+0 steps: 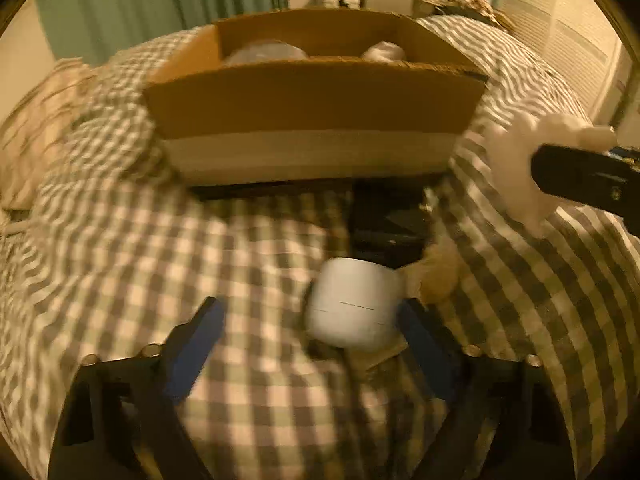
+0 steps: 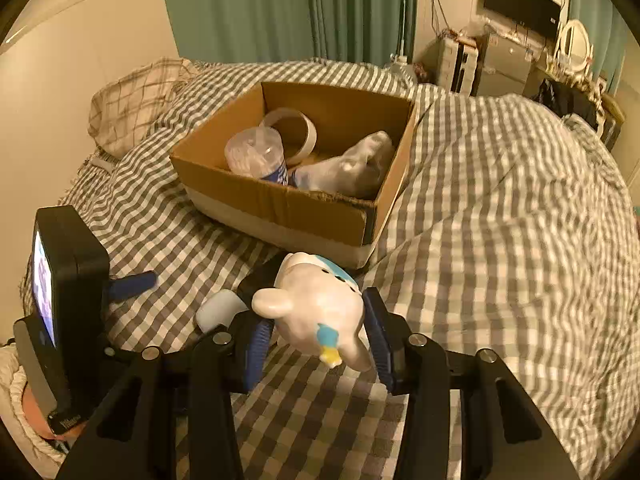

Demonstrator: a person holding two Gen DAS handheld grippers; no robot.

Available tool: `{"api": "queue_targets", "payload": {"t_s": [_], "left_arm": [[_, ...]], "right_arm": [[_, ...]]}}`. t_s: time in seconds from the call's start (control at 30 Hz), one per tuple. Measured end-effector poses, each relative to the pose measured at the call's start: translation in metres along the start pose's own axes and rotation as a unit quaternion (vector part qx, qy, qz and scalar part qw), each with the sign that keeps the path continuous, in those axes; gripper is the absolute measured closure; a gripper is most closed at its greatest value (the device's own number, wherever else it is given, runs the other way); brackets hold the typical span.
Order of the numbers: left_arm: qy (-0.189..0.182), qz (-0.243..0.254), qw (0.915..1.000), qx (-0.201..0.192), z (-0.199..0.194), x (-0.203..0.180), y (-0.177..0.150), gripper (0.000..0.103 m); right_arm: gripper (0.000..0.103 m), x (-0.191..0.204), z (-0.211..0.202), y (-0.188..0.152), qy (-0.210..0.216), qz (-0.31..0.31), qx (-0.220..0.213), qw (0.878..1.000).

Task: Organize objects
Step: 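Grasp the small white square case with the left tool, then lower the white case and plush toy into the box and open both tools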

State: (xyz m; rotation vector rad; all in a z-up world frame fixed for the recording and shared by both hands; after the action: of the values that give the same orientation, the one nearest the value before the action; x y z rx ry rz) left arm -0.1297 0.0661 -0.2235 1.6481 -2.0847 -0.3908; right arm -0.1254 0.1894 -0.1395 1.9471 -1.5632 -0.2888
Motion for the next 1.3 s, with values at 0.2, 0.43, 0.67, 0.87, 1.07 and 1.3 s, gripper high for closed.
{"api": "queue_targets", "payload": {"t_s": [0.2,0.43,0.67,0.87,1.07,1.3], "left_arm": [[-0.039,0.019,0.9988,0.025,0.011,-0.013,-0.004,0.052],[-0.046,-0.008,0.9989,-0.004,-0.022,0.007,-0.007,0.052],[-0.051,-0.047,0.9963,-0.052,-0.066,0.034,0.011,0.052],[-0.058,-0.054,0.9913,-0.105,-0.105,0.047,0.056,0.052],[-0.037,-0.053,0.9861,-0.153,-0.118,0.062,0.128,0.052],[-0.031,-0.060,0.9853,-0.157,-0.095,0.068,0.188,0.052]], "right_arm": [[0.060,-0.004,-0.001,-0.002,0.002,0.007,-0.004,1.000],[0.060,-0.001,-0.014,-0.002,-0.020,0.000,-0.019,1.000],[0.060,0.013,-0.044,0.010,-0.034,-0.014,-0.051,0.998],[0.060,0.026,-0.073,0.050,-0.050,-0.044,-0.088,0.994],[0.060,0.028,-0.086,0.111,-0.051,-0.064,-0.125,0.989],[0.060,0.015,-0.054,0.177,-0.060,-0.072,-0.122,0.988]]}}
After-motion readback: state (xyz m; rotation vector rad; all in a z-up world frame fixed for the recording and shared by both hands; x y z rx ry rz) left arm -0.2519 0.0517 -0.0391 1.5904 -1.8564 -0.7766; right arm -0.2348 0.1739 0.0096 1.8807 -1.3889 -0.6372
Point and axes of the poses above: each gripper's, at about its wrist camera, not at the fingertips, and z roughly the way its jaws point, x to its left, y to its top, the point moved 6 cm from there along z, roughly the way its jaws point, and after that the axes turned 9 degrees about y, right-handed, at the moved point
